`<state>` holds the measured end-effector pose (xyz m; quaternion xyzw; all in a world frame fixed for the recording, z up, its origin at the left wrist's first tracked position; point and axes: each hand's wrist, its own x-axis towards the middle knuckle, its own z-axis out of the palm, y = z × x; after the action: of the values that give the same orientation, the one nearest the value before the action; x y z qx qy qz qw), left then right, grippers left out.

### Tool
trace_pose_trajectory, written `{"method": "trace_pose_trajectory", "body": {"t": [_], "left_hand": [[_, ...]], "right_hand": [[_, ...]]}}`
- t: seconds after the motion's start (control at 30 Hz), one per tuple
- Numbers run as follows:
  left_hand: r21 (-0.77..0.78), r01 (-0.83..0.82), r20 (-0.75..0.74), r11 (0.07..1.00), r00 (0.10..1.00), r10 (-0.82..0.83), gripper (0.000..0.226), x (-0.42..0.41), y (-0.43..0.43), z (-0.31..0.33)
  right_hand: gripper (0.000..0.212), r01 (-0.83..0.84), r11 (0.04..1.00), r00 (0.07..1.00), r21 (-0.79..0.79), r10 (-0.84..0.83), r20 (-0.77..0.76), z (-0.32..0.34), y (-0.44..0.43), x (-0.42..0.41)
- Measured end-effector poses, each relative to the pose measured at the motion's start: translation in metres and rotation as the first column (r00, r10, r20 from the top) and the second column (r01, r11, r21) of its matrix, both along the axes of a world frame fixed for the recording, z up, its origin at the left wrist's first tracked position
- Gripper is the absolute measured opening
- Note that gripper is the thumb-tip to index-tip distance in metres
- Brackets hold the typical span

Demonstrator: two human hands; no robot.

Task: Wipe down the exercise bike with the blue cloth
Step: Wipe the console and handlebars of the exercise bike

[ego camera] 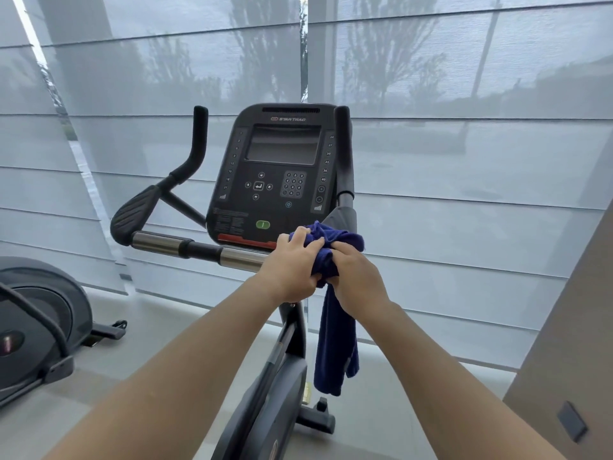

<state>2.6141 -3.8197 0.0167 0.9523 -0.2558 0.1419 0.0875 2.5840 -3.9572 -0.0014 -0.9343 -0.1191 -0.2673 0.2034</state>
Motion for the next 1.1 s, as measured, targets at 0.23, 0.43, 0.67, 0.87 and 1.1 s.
{"method": "trace_pose_trajectory", "body": {"t": [0.23, 0.43, 0.67, 0.87, 1.1], "left_hand": [[0.018, 0.151, -0.003, 0.988, 0.989, -0.151, 0.048, -0.01, 0.049, 0.017], [0.02, 0.244, 0.184, 0.97, 0.952, -0.243, 0.042, -0.006, 0.103, 0.025], [0.217, 0.15, 0.126, 0.965, 0.976, -0.18, 0.076, 0.016, 0.095, -0.012], [0.198, 0.184, 0.189, 0.963, 0.957, -0.222, 0.079, 0.045, 0.078, -0.017], [0.203, 0.204, 0.007, 0.958, 0.978, -0.21, 0.064, 0.066, 0.071, 0.001]], "right_hand": [[0.021, 0.134, 0.99, 0.991, -0.043, -0.134, 0.011, 0.004, 0.032, -0.017], [0.031, 0.221, 0.975, 0.968, 0.008, -0.221, 0.118, -0.002, 0.082, -0.022], [0.082, 0.281, 0.919, 0.944, -0.275, -0.316, -0.091, -0.019, 0.093, -0.008], [0.076, 0.315, 0.924, 0.947, -0.219, -0.321, 0.005, -0.031, 0.098, 0.005], [0.068, 0.276, 0.925, 0.961, -0.261, -0.27, 0.057, -0.027, 0.091, 0.03]]}}
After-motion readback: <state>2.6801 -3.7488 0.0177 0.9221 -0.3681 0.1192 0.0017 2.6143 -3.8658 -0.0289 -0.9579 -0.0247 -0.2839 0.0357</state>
